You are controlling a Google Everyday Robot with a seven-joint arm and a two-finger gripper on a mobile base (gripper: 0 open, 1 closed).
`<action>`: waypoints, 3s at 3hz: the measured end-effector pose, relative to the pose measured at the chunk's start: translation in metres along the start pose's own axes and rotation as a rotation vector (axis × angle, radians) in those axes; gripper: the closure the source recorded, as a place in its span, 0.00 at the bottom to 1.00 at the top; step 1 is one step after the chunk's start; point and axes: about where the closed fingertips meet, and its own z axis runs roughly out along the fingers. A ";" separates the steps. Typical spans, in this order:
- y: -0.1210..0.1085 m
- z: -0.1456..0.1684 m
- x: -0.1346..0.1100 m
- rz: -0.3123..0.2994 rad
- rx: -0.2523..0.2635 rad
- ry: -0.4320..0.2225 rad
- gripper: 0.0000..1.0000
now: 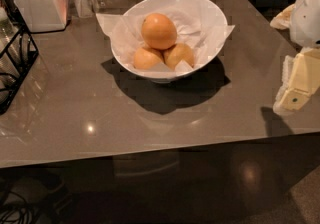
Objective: Pick orange from white bowl
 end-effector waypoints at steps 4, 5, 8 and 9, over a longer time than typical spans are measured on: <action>-0.063 0.021 -0.104 -0.174 -0.091 -0.228 0.00; -0.070 0.018 -0.109 -0.175 -0.070 -0.243 0.00; -0.084 0.088 -0.174 -0.252 -0.233 -0.333 0.00; -0.090 0.112 -0.200 -0.282 -0.274 -0.331 0.00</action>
Offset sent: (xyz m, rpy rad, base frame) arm 0.0316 0.0250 0.0105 0.0665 -0.0145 0.0917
